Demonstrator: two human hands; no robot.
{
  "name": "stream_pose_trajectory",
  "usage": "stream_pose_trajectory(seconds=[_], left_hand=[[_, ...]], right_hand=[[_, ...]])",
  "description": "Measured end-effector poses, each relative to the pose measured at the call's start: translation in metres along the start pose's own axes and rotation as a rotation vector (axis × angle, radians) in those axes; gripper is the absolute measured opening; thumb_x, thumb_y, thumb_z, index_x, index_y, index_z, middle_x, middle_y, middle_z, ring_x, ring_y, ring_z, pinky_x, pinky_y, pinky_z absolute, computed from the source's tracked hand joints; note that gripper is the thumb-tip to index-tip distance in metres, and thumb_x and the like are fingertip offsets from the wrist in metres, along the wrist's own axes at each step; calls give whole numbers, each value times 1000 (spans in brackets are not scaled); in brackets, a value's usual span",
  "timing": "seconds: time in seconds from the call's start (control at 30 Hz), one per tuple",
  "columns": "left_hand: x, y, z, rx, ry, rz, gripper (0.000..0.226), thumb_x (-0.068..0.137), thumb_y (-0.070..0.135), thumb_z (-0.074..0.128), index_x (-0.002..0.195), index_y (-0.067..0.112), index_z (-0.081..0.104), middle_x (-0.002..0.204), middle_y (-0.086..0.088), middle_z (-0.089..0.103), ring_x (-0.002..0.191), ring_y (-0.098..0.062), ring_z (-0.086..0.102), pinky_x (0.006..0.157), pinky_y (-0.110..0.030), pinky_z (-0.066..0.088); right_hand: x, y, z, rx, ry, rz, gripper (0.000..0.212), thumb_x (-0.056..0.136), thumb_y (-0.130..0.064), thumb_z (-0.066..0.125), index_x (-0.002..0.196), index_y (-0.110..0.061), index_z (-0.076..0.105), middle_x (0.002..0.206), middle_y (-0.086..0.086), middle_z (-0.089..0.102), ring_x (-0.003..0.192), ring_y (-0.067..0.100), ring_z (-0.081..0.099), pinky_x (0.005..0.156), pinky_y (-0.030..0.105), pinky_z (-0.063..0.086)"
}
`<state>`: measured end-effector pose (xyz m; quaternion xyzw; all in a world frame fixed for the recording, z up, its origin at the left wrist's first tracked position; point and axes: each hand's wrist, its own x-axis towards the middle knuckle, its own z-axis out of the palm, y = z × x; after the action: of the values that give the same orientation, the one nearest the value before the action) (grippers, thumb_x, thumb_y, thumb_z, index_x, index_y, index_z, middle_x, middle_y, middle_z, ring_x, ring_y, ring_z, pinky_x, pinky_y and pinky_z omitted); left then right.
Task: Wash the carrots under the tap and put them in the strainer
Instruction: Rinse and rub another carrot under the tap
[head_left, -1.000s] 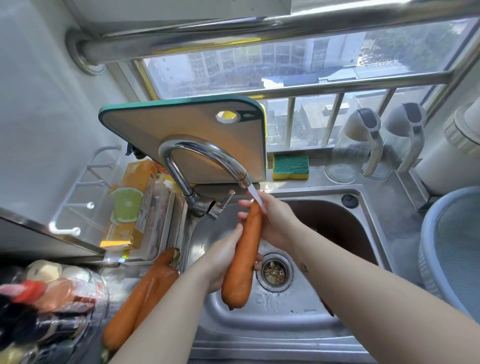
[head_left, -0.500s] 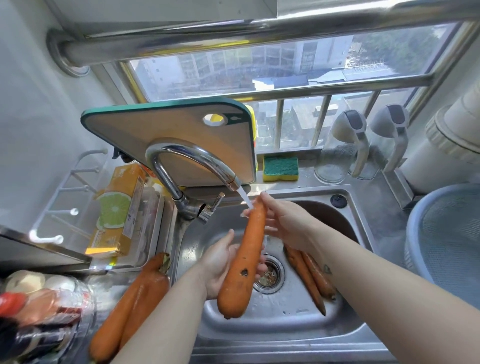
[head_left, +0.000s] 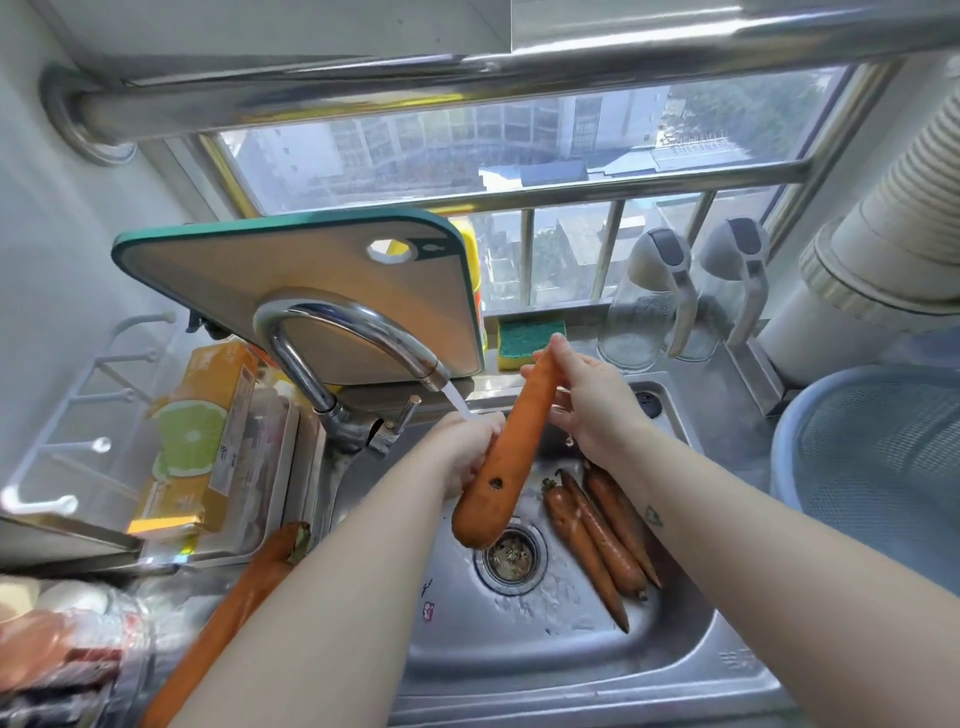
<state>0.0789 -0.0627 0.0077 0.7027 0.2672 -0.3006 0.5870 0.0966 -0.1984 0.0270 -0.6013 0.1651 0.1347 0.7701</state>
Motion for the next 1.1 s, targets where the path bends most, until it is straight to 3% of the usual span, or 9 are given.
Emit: stream_pose_trajectory(seconds=[0.1, 0.2, 0.33, 0.47, 0.6, 0.7, 0.8, 0.87, 1.1], left_hand=[[3, 2, 0, -21, 84, 69, 13, 89, 5, 55, 92, 15, 63, 69, -5, 58, 48, -15, 47, 46, -21, 37], [2, -2, -4, -105, 113, 112, 18, 94, 8, 52, 108, 17, 59, 82, -8, 63, 62, -16, 56, 58, -27, 48], [0, -13, -15, 130, 111, 87, 16, 92, 28, 58, 84, 18, 67, 92, -5, 67, 79, -20, 61, 78, -31, 49], [-1, -6, -12, 255, 175, 162, 14, 93, 30, 58, 91, 18, 64, 102, -6, 65, 96, -22, 61, 84, -32, 49], [-1, 12, 0, 352, 255, 195, 26, 93, 39, 54, 80, 18, 64, 84, -2, 62, 84, -20, 55, 77, -28, 45], [-2, 16, 7, 376, 168, 157, 61, 100, 51, 26, 78, 16, 72, 93, -5, 62, 92, -19, 54, 87, -30, 42], [-2, 8, 10, 245, 18, 65, 76, 97, 60, 16, 114, 7, 68, 118, -12, 62, 109, -20, 55, 106, -39, 38], [-4, -3, 4, 187, -84, 57, 74, 96, 62, 22, 125, 5, 59, 115, -14, 64, 102, -22, 62, 96, -39, 49], [-32, -40, -42, 73, -208, 91, 52, 88, 58, 50, 104, 12, 68, 93, -10, 72, 81, -24, 67, 78, -35, 54]], right_hand=[[2, 0, -2, 202, 55, 66, 29, 100, -35, 43, 93, -12, 60, 88, 5, 68, 78, 14, 59, 70, 30, 50], [5, 4, -1, 335, 91, 121, 30, 101, -32, 41, 94, -9, 59, 90, 9, 66, 82, 17, 58, 71, 33, 50], [4, 14, 5, 361, 79, 146, 34, 102, -33, 38, 95, -8, 60, 93, 11, 65, 89, 20, 58, 74, 35, 51], [3, 17, 6, 415, 91, 132, 38, 103, -33, 34, 93, -6, 59, 89, 12, 63, 81, 22, 57, 77, 37, 50], [2, 13, -4, 489, 120, 130, 38, 103, -32, 32, 92, -6, 57, 85, 11, 60, 70, 20, 53, 71, 34, 48], [2, 11, -10, 549, 150, 127, 37, 103, -32, 32, 92, -6, 57, 85, 10, 60, 69, 20, 51, 69, 33, 48], [3, 12, -12, 586, 165, 126, 37, 103, -33, 33, 92, -7, 57, 87, 10, 60, 74, 21, 53, 72, 34, 47], [4, 14, -10, 602, 164, 138, 38, 103, -33, 32, 92, -7, 57, 88, 10, 60, 77, 22, 53, 74, 34, 47], [6, 27, 19, 658, 154, 225, 35, 102, -31, 34, 94, -6, 58, 89, 11, 61, 75, 21, 55, 74, 34, 49]])
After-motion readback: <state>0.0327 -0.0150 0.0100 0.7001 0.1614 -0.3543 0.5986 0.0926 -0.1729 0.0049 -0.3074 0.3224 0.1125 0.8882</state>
